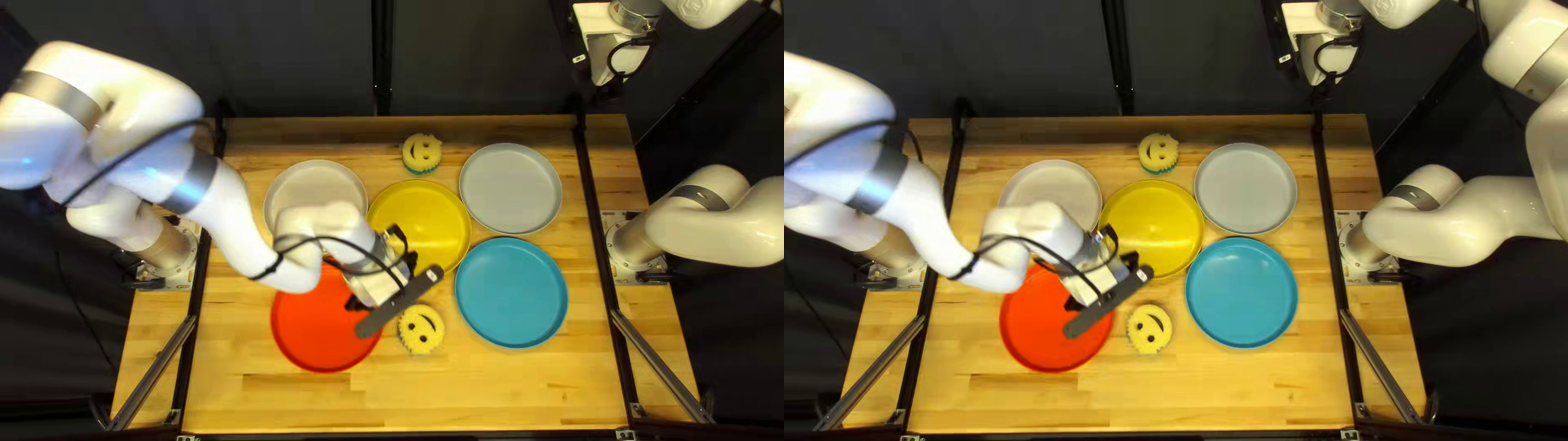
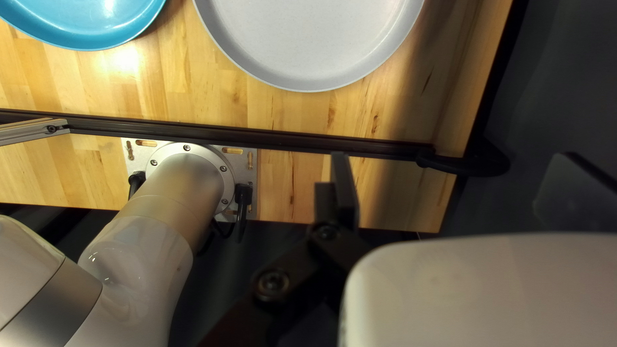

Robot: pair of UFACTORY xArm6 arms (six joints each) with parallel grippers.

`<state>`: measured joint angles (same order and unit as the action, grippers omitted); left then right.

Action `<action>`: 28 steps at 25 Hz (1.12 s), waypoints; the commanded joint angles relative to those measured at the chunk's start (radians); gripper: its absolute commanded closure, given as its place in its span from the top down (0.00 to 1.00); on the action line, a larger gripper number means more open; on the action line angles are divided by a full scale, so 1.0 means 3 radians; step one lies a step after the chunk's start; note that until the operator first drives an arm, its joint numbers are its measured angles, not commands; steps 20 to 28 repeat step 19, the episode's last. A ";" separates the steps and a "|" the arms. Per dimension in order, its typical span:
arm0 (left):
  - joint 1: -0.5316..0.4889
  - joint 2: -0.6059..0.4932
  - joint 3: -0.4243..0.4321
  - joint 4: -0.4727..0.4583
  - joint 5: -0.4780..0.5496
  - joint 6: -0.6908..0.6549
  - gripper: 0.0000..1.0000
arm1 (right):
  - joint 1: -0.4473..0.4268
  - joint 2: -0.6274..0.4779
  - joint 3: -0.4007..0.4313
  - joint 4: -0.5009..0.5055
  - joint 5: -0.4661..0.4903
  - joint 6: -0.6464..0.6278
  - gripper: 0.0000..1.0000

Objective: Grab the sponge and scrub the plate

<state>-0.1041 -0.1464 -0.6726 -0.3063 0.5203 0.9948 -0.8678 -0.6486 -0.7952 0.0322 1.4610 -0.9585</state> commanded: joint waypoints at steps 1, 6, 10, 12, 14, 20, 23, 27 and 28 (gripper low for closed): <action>0.0488 -0.0799 0.0268 0.0094 0.0659 0.0049 1.00 | 0.0000 0.0000 0.0000 0.0000 0.0000 0.0000 1.00; 0.1109 -0.1468 0.0239 0.0207 0.1524 0.0192 1.00 | 0.0000 0.0000 0.0000 0.0000 0.0000 0.0000 1.00; 0.1712 -0.1737 0.0189 0.0226 0.2045 0.0489 1.00 | 0.0000 0.0000 0.0000 0.0000 0.0000 0.0000 1.00; 0.1926 -0.1784 0.0222 0.0219 0.2165 0.0605 1.00 | 0.0000 0.0000 0.0000 0.0000 0.0000 0.0000 1.00; 0.2009 -0.1803 0.0328 0.0174 0.2145 0.0656 1.00 | 0.0000 0.0000 0.0000 0.0000 0.0000 0.0000 1.00; 0.2009 -0.1803 0.0328 0.0174 0.2145 0.0656 1.00 | 0.0000 0.0000 0.0000 0.0000 0.0000 0.0000 1.00; 0.2009 -0.1803 0.0328 0.0174 0.2145 0.0656 1.00 | 0.0000 0.0000 0.0000 0.0000 0.0000 0.0000 1.00; 0.2009 -0.1803 0.0328 0.0174 0.2145 0.0656 1.00 | 0.0000 0.0000 0.0000 0.0000 0.0000 0.0000 1.00; 0.2009 -0.1803 0.0328 0.0174 0.2145 0.0656 1.00 | 0.0000 0.0000 0.0000 0.0000 0.0000 0.0000 1.00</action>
